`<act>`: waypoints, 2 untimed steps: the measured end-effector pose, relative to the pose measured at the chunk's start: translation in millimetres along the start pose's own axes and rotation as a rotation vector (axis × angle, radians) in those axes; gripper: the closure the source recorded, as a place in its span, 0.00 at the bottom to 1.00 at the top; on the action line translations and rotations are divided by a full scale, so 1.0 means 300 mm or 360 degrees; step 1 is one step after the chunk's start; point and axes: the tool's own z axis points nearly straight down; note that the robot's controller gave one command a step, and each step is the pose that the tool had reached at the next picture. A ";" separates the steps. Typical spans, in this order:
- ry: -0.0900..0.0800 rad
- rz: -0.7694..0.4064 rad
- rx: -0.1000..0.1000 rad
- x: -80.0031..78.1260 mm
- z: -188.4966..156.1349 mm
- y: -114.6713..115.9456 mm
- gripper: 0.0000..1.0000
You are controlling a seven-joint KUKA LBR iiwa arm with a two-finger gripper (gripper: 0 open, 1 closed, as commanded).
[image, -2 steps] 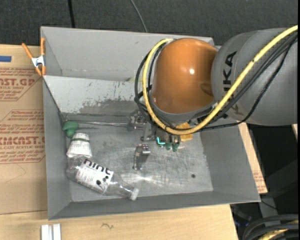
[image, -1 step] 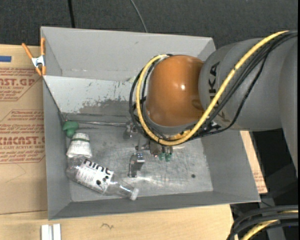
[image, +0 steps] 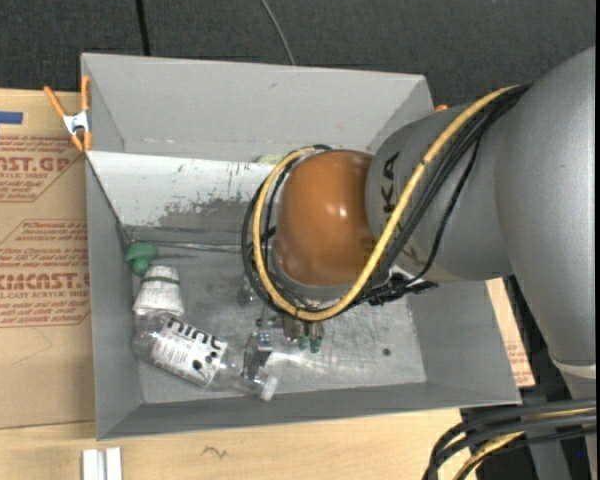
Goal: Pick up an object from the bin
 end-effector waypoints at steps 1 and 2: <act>0.0000 0.0039 0.0001 0.026 0.019 0.157 0.00; -0.0007 -0.0157 -0.0002 0.003 0.158 0.275 0.00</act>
Offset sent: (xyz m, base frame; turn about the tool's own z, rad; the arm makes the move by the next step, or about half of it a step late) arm 0.0097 0.0963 -0.0742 -0.1575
